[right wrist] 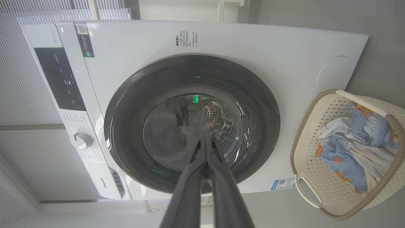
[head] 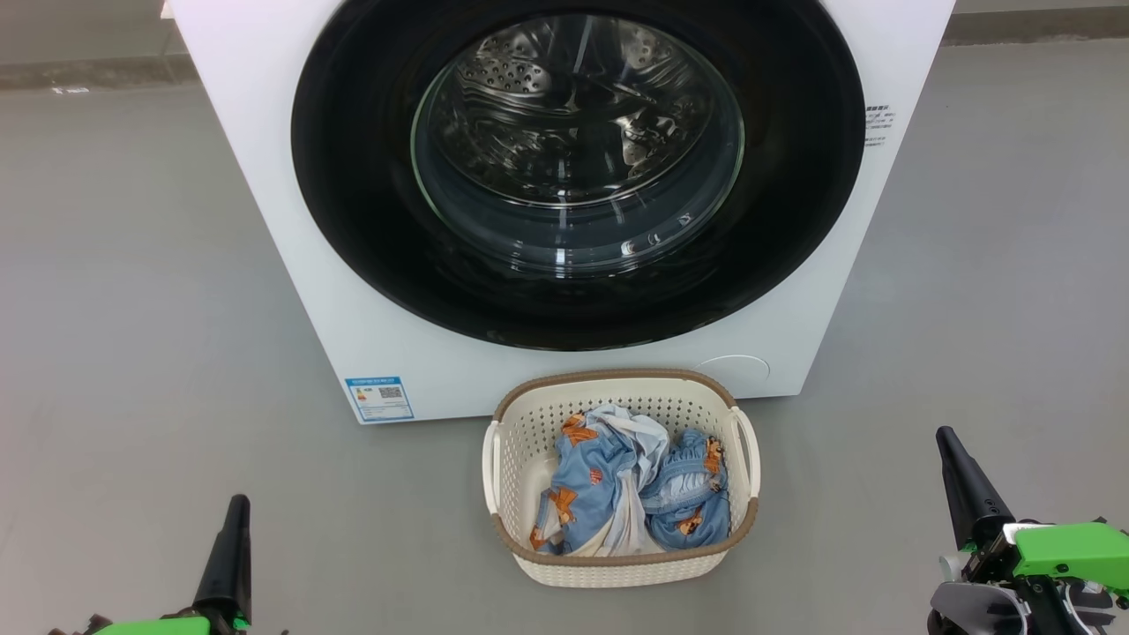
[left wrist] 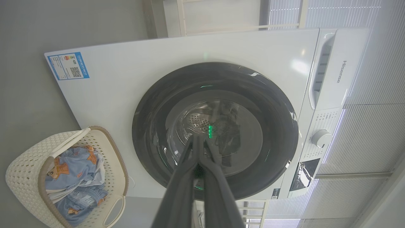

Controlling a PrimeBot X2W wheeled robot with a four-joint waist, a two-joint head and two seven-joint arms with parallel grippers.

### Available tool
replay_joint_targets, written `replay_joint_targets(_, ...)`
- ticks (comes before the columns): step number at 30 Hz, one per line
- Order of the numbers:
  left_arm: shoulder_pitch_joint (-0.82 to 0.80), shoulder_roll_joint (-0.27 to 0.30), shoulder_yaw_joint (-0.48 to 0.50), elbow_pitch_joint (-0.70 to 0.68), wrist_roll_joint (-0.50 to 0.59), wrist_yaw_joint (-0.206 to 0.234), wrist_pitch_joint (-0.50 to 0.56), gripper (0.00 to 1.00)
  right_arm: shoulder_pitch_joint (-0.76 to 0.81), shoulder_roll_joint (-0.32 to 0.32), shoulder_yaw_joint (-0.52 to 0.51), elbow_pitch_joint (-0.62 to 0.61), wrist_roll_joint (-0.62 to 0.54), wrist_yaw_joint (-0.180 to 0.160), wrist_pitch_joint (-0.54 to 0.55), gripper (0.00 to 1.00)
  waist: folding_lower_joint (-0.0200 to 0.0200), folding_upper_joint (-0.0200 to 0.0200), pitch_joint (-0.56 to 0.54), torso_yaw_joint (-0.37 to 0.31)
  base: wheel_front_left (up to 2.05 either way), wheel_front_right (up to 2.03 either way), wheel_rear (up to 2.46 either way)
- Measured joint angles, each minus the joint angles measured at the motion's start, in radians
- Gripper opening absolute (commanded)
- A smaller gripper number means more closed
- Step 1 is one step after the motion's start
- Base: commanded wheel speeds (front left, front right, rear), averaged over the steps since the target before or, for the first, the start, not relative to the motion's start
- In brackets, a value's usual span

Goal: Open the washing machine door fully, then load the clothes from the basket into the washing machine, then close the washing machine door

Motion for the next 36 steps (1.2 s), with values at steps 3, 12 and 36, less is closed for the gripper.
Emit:
replay_joint_targets(3, 0.000, 0.000, 0.000, 0.000, 0.000, 0.000, 0.000, 0.00, 0.000, 0.000, 0.000, 0.000, 0.000, 0.000, 0.000, 0.00, 0.0000, 0.0000, 0.000, 0.000, 0.00, 0.00, 0.00)
replay_joint_targets(12, 0.049, -0.019, -0.008, 0.052, -0.001, 0.000, -0.001, 1.00, 0.053, 0.025, 0.003, 0.064, 0.000, 0.000, -0.001, 1.00, 0.0000, -0.0001, 0.001, 0.000, 0.00, 0.00, 0.00)
replay_joint_targets(36, 0.048, 0.007, -0.050, 0.020, 0.121, 0.001, -0.072, 1.00, 0.050, -0.013, 0.059, 0.054, -0.105, -0.001, -0.073, 1.00, 0.0001, 0.0000, -0.001, -0.005, 0.00, 0.00, 0.00)
